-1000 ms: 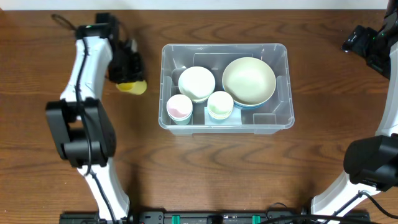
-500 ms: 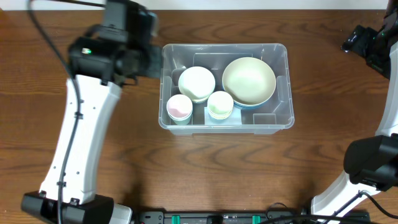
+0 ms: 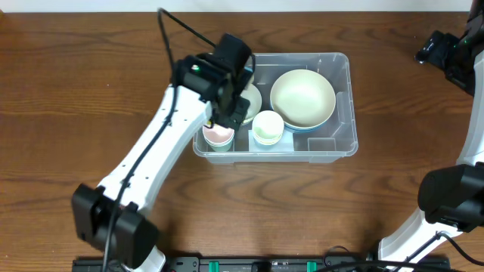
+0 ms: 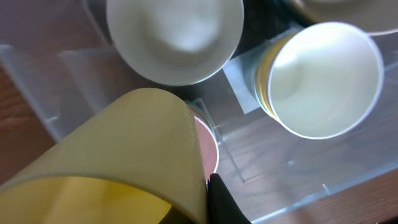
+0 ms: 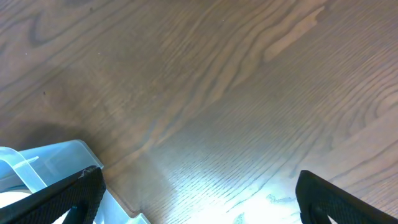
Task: Pack container
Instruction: 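Lift the yellow cup and carry it over the pink cup, then lower the yellow cup into the pink cup, open, withdraw left gripper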
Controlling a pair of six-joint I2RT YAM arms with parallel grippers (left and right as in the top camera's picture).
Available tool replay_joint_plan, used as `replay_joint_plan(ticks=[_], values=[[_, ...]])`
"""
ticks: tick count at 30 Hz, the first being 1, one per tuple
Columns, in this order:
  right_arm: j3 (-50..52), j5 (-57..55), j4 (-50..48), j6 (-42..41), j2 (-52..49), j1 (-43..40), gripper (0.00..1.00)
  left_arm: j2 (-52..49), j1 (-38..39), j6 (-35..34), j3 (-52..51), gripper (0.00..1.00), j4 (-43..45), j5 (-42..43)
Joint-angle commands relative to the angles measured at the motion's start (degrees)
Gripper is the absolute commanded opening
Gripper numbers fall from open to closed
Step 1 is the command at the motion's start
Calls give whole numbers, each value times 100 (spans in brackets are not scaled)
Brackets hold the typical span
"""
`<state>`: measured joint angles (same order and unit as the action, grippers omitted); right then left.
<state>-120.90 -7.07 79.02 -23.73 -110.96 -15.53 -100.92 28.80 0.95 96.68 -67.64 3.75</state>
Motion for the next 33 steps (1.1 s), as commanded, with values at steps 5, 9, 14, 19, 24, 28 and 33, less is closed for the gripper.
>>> replay_joint_plan(ticks=[5,9,14,19,24,28,33], values=[[-4,-15,9,-90,-28,-22,99,-197,7,-63,-26,6,-44,-144],[-4,-15,9,-90,-28,-22,99,-197,7,-127,-98,6,-146,-142],[-4,-15,7,-90,-28,-22,99,-197,26,-343,-177,6,-363,-140],[-4,-15,7,-90,-28,-20,99,-197,28,-339,-256,6,-348,-142],[-4,-15,9,-90,-28,-22,99,-197,28,-341,-256,27,-323,-142],[-4,-15,7,-90,-28,-22,99,-197,28,-341,-256,80,-317,-140],[-4,-15,9,-90,-28,-22,99,-181,28,-365,42,95,-658,-122]])
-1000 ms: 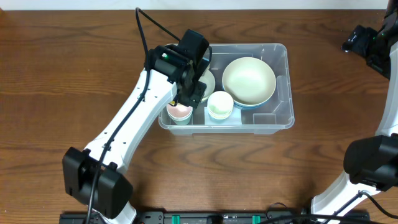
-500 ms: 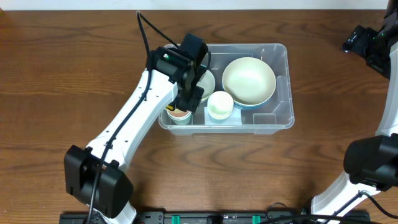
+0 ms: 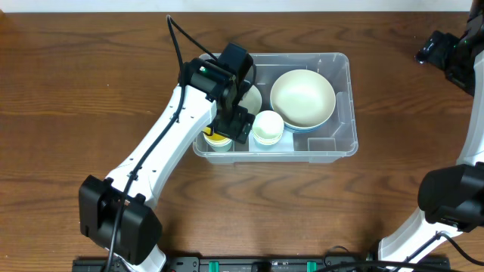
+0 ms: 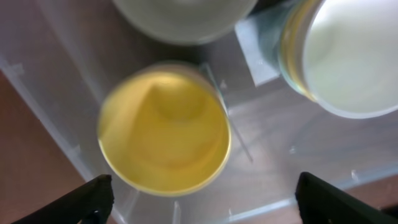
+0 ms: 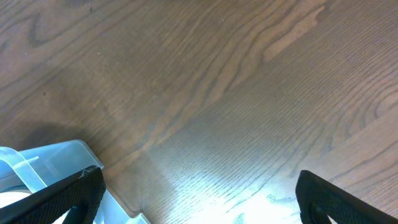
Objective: Pack container
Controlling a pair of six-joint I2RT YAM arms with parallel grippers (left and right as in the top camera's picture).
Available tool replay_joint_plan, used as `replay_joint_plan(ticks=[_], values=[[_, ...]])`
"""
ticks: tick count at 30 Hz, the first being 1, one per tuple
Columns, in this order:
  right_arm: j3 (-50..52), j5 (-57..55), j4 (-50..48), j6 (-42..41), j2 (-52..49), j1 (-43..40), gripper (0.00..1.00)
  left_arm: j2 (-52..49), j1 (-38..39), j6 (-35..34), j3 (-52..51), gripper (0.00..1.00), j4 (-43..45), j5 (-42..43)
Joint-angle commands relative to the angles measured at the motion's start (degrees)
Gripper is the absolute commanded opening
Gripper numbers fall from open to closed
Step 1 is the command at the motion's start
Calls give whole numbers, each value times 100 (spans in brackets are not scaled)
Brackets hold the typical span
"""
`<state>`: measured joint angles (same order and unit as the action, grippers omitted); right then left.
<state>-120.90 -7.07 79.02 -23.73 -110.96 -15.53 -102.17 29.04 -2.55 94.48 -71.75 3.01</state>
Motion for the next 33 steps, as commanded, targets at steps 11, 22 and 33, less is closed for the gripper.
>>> replay_joint_plan(ticks=[11,22,33], values=[[-4,-15,7,-90,-28,-22,99,1252,2,-74,778,97,-732,-57],[-4,-15,7,-90,-28,-22,99,3495,2,332,778,98,-833,-74],[-4,-15,7,-90,-28,-22,99,5075,2,-326,739,98,-1220,-922]])
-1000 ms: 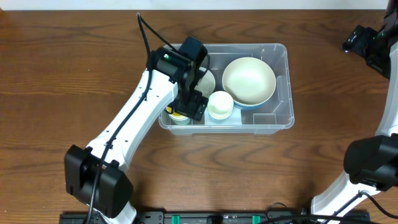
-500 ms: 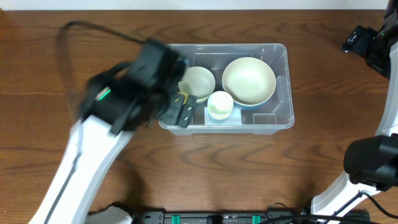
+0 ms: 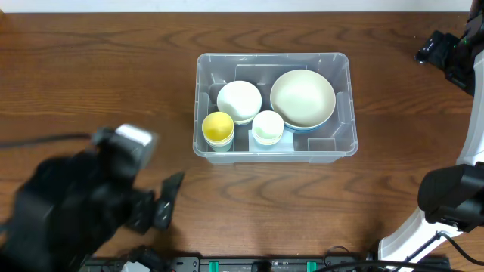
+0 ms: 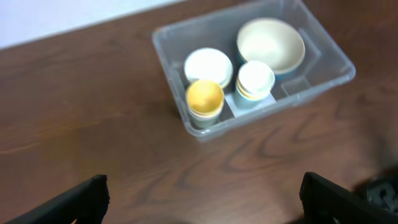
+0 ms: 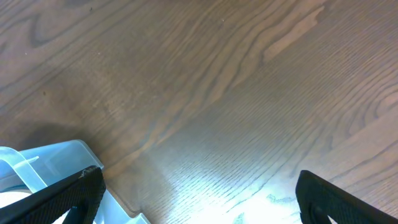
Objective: Pack container
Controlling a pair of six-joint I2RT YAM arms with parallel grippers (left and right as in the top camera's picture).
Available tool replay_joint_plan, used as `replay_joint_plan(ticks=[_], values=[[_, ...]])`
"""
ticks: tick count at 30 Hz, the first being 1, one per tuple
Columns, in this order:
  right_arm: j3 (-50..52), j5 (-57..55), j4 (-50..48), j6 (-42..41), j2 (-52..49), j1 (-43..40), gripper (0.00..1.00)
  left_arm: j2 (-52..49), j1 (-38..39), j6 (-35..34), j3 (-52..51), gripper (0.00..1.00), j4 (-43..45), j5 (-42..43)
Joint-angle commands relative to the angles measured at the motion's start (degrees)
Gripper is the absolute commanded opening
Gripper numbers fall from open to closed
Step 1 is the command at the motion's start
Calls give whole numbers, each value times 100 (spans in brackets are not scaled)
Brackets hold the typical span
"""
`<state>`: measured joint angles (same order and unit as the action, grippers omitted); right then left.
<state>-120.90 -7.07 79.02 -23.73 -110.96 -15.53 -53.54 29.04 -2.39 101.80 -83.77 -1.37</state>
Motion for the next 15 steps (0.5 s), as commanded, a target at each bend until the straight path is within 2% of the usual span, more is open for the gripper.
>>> replay_joint_plan(ticks=[1,5,8,11,15], values=[[-4,-15,7,-90,-28,-22,99,323,2,-472,-55,98,-17,-675],[-4,-15,7,-90,-28,-22,99,708,-299,-675,-586,98,208,-1008],[-4,-15,7,-90,-28,-22,99,1246,-809,-643,-1515,98,855,-1029],[-4,-15,7,-90,-28,-22,99,1875,-1303,-610,-2671,98,1847,-1029],[-4,-13,7,-90,-28,-22,99,2793,-1816,-542,-4428,98,3657,-964]])
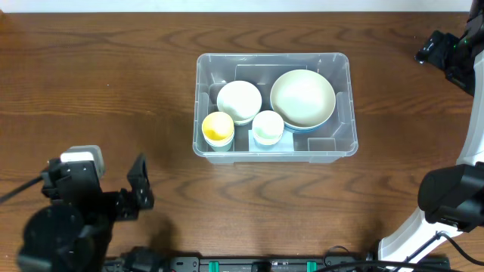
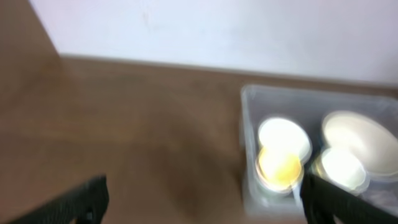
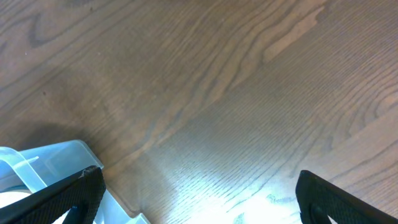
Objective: Pack container
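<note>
A clear plastic container [image 1: 344, 60] stands at the table's middle. Inside it are a yellow cup [image 1: 218, 128] on top of a stack in the front-left corner, a white bowl [image 1: 239, 100], a stack of white cups [image 1: 268, 127] and a large cream bowl [image 1: 302, 98]. My left gripper [image 1: 140, 190] is open and holds nothing, folded back at the lower left, far from the container. Its blurred wrist view shows the yellow cup [image 2: 280, 165] and the container [image 2: 249, 99] ahead. My right gripper [image 3: 200, 202] hangs open over bare wood at the far right.
The brown wooden table [image 1: 91, 83] stretches around the container. A white wall [image 2: 217, 31] stands behind the table. One corner of the container [image 3: 37, 165] shows at the lower left of the right wrist view.
My left arm has settled at the lower left. Its camera looked down on the container from above before; now it views it from low and to the side. The right arm has not moved.
My left gripper held the yellow cup over a pink cup in the container's front-left corner. Then the yellow cup sat nested there with the gripper open above it. Then the arm was drawn back to the lower left, where it now rests.
</note>
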Controlling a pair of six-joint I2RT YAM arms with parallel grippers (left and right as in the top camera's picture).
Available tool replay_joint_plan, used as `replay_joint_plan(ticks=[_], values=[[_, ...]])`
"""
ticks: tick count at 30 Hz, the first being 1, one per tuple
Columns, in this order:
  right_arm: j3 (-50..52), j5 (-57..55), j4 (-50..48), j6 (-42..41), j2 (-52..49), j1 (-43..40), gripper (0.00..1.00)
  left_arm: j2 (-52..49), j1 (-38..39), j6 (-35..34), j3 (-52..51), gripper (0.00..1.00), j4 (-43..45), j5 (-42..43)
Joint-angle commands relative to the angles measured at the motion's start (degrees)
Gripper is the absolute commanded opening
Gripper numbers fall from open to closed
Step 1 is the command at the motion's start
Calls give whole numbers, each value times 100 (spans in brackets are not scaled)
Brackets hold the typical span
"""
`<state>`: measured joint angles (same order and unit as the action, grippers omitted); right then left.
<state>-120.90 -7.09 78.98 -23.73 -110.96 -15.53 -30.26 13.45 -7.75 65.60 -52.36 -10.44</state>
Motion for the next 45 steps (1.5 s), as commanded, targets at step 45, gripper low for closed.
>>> replay_joint_plan(ticks=[45], values=[[-4,-13,13,-90,-28,-22,99,3018,-979,216,-6430,98,4937,592]])
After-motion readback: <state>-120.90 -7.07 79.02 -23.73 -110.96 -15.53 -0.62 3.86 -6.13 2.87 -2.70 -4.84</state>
